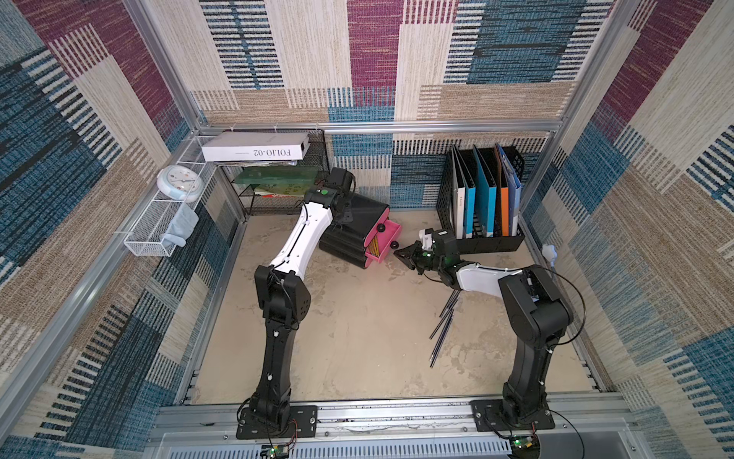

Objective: Please place the pencils in the drawer according to their color
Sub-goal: Close the drawer in the storage box.

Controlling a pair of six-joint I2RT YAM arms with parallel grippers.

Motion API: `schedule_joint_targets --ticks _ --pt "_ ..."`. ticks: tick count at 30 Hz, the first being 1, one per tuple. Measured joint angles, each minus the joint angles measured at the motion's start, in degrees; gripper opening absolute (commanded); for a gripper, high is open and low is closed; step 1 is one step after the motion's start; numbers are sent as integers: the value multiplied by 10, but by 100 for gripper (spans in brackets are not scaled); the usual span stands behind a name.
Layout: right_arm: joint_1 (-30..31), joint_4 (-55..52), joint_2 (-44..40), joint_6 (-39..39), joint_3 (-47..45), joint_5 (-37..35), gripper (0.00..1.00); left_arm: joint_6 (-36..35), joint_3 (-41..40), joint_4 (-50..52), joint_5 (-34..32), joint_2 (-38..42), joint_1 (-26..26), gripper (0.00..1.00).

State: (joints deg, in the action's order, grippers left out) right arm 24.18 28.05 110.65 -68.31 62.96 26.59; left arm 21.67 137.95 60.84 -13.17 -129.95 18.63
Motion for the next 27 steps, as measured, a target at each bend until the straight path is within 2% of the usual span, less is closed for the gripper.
schedule_joint_targets --ticks 13,27 --pt "16 16 89 -28 89 18 10 -5 -1 0 0 -3 1 33" --pt "50 -1 158 -49 193 16 11 -13 -41 -39 0 15 3 30"
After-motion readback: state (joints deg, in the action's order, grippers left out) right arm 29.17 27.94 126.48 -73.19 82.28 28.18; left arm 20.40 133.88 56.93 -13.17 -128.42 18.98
